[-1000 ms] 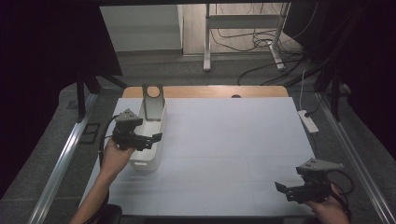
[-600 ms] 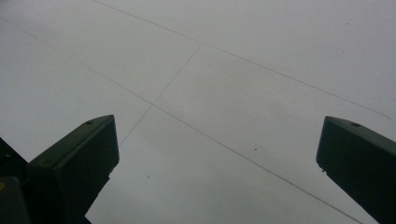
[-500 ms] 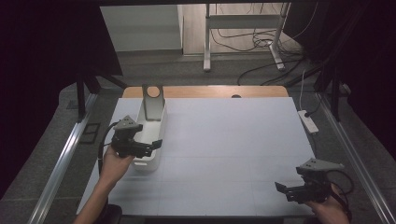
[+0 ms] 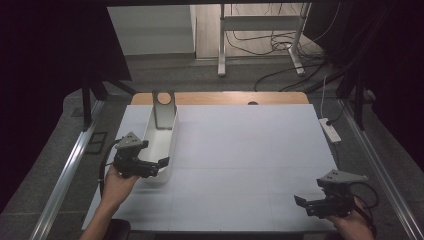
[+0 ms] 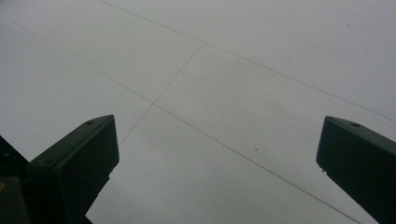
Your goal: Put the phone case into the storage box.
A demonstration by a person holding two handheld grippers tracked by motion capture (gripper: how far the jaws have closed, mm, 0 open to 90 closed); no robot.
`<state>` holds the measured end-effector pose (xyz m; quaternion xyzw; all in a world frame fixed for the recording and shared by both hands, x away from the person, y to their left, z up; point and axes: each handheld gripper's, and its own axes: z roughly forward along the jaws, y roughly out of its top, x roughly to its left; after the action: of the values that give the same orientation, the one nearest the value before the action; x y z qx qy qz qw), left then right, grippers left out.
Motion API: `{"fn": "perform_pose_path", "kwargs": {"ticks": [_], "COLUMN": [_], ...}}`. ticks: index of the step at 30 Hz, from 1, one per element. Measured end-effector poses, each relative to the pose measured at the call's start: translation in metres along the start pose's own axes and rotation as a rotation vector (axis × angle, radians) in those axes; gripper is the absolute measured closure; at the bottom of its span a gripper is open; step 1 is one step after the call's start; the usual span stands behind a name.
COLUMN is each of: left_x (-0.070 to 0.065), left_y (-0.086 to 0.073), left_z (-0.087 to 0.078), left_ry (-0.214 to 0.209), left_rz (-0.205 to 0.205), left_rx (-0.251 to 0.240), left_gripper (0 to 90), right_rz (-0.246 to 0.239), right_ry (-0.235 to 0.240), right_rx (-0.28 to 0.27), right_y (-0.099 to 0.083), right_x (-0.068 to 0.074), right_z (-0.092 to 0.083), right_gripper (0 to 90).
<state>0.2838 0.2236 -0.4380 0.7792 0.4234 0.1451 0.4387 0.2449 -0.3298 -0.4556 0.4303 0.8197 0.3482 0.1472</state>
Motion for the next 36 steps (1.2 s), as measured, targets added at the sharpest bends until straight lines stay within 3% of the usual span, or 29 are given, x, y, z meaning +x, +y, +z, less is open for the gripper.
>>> {"fn": "perform_pose_path", "kwargs": {"ticks": [18,36], "left_x": [-0.002,-0.009], "left_y": [-0.022,-0.044], "left_z": [-0.024,-0.044], "left_ry": [0.014,0.053], "left_rz": [-0.046,-0.052], "left_rx": [-0.021,-0.007], "left_gripper": [0.0,0.0], "right_rz": [0.001,0.005], "right_ry": [-0.006,-0.014], "right_rx": [-0.002,-0.008], "right_y": [0.0,0.0], "right_x": [0.0,0.0], "right_z": [0.0,-0.001], "right_gripper": [0.0,0.0]}}
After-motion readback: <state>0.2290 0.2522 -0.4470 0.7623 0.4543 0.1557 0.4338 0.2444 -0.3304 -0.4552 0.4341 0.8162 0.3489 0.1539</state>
